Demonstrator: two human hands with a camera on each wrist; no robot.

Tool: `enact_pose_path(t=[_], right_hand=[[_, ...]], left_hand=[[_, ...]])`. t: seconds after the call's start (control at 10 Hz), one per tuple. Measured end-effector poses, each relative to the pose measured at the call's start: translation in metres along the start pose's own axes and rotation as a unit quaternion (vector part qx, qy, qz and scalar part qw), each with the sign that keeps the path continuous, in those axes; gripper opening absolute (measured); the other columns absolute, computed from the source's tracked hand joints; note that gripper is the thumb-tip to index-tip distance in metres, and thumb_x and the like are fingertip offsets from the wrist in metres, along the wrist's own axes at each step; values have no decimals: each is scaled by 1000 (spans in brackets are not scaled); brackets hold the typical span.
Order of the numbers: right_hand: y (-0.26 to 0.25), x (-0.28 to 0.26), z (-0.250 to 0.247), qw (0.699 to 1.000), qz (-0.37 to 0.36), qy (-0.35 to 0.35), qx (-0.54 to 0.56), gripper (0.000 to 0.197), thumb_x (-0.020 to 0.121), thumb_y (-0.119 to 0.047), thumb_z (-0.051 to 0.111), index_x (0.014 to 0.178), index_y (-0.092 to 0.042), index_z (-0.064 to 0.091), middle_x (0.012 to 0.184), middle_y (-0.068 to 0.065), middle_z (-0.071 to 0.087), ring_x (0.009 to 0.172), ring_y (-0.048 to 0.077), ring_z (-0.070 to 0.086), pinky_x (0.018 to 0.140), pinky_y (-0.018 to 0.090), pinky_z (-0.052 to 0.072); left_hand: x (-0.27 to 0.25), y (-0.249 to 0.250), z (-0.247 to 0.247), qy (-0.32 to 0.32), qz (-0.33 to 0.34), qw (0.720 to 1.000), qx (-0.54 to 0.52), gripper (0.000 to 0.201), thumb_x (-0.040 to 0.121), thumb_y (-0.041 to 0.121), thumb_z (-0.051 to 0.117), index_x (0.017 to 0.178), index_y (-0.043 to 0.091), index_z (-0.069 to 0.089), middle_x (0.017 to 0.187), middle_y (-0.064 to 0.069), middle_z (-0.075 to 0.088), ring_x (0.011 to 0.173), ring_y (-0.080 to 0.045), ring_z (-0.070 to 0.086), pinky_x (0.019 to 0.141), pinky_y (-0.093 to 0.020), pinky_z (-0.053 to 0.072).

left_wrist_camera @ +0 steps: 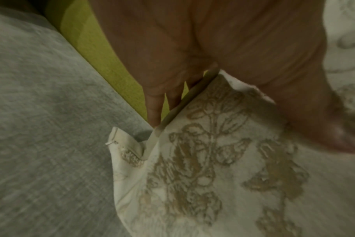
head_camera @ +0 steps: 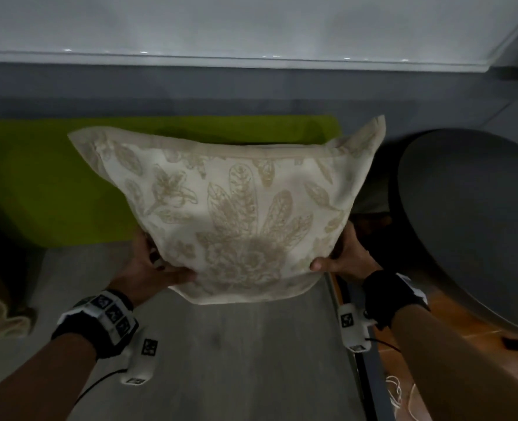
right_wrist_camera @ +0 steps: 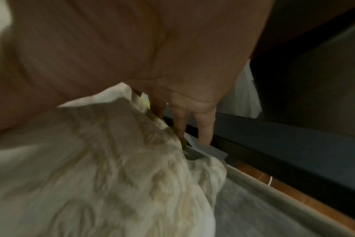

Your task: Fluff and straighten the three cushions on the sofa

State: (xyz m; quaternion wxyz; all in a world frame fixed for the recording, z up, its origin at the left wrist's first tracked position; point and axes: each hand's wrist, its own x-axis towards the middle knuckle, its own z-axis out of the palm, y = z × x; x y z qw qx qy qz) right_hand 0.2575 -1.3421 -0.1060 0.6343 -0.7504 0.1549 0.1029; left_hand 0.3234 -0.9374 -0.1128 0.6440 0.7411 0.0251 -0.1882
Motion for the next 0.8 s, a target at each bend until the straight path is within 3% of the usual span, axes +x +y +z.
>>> enact_pose_path(t=[0.1, 0.2, 0.3, 0.4, 0.5, 0.6, 0.7, 0.8], right_hand=[[10, -9, 9, 1000, -22, 10, -14, 146, 35, -43, 105, 153, -47, 18, 153, -11, 45, 141, 10, 45, 107, 40, 50], [15, -12, 13, 998, -39, 47, -23, 146, 38, -50, 103, 157, -34, 20, 152, -10, 48, 141, 10, 45, 108, 43, 49], [12, -11, 19, 997, -26, 59, -51, 144, 40, -60, 98, 157, -37, 18, 144, -22, 48, 133, 4, 48, 106, 40, 48], [7, -7, 26, 995, -7, 70, -65, 129, 56, -56, 93, 158, -39, 16, 142, -22, 45, 131, 6, 44, 100, 27, 47], [-3, -6, 31, 995, 11, 72, -65, 111, 73, -38, 89, 158, -34, 19, 140, -14, 49, 127, 8, 48, 78, 1, 46], [-12, -19, 33, 993, 8, 88, -83, 103, 78, -33, 88, 158, -32, 24, 141, -11, 51, 126, 11, 51, 75, 2, 48], [-21, -42, 35, 981, 33, 114, -152, 109, 68, -70, 82, 156, -36, 29, 152, -6, 49, 134, 18, 52, 103, 35, 51], [-15, -82, 47, 968, 11, 135, -209, 105, 67, -85, 70, 155, -39, 32, 157, -4, 43, 140, 18, 47, 112, 46, 45]], left_hand=[[-5, 0, 6, 8, 6, 1000, 10, 130, 44, 17, 100, 150, 39, 28, 144, 14, 50, 127, -6, 52, 76, -21, 59], [-10, 0, 6, 22, 19, 1000, 12, 124, 52, 4, 93, 152, 38, 26, 146, 14, 47, 126, -2, 50, 77, -17, 57], [-10, 1, 7, 28, 27, 999, 28, 106, 62, 3, 90, 146, 33, 33, 136, 17, 53, 114, 10, 57, 75, -13, 56], [-5, 5, 11, 53, 19, 998, 21, 91, 61, 22, 94, 132, 40, 39, 125, 19, 58, 111, 5, 61, 85, -27, 57], [-7, 12, 15, 49, 0, 997, 60, 80, 65, 27, 90, 117, 53, 35, 123, 20, 53, 118, -12, 57, 91, -34, 52], [-18, 26, 10, 30, -35, 993, 107, 92, 73, 27, 86, 141, 40, 26, 138, 10, 44, 125, -16, 47, 86, -24, 52], [-36, 29, -17, 28, -111, 984, 139, 107, 77, 42, 80, 157, 32, 10, 159, -2, 29, 140, -27, 39, 105, -45, 46], [-82, 23, -61, 87, -121, 979, 139, 86, 84, 22, 77, 154, 20, 27, 156, -10, 36, 137, -34, 43, 106, -48, 42]])
